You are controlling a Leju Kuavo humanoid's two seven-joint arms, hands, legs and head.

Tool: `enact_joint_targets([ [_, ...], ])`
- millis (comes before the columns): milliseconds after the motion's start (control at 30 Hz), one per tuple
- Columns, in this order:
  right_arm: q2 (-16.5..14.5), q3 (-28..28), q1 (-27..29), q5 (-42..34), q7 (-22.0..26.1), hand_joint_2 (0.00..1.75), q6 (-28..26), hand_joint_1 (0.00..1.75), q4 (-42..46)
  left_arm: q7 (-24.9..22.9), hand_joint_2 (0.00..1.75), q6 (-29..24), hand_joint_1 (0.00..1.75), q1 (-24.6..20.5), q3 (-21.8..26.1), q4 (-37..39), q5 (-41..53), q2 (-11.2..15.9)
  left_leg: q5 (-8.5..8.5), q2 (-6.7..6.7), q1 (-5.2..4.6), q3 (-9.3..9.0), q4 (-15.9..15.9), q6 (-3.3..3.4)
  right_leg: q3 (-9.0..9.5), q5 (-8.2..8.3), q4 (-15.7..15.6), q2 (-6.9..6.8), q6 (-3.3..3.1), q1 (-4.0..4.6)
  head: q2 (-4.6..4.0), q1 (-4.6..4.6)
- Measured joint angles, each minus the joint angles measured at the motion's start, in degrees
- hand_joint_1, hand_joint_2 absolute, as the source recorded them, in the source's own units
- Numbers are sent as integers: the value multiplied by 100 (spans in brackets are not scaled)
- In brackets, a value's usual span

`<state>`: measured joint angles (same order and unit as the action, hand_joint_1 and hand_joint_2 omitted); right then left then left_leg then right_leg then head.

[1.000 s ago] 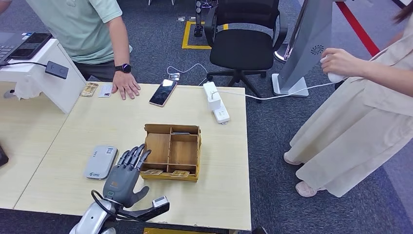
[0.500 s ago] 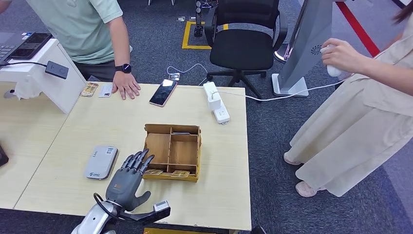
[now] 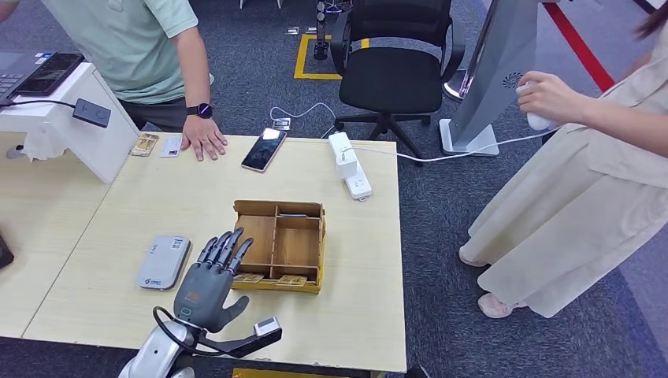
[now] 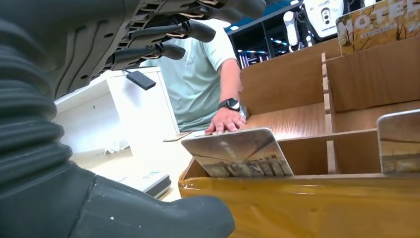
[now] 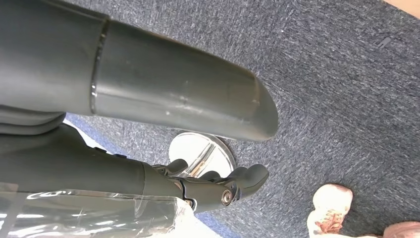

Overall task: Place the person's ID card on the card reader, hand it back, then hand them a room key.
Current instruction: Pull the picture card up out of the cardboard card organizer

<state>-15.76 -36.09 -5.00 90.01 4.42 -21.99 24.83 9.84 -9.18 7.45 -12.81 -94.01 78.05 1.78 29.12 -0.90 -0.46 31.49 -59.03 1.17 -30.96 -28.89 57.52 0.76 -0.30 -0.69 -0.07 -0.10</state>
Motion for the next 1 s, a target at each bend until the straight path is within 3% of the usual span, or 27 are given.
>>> enact_joint_targets([
  [700, 0, 18, 0, 0, 0, 0, 5, 0, 0, -15, 175, 363, 0, -6, 0, 256, -320, 9, 0, 0, 0, 0, 0, 0, 0, 0, 0, 0, 0, 0, 0, 1],
  [1000, 0, 83, -2, 0, -15, 0, 48, 0, -2, -18, 175, 369, 0, -205, 0, 393, -329, 49, 0, 0, 1, 0, 0, 0, 0, 0, 0, -1, 0, 0, 0, 1],
])
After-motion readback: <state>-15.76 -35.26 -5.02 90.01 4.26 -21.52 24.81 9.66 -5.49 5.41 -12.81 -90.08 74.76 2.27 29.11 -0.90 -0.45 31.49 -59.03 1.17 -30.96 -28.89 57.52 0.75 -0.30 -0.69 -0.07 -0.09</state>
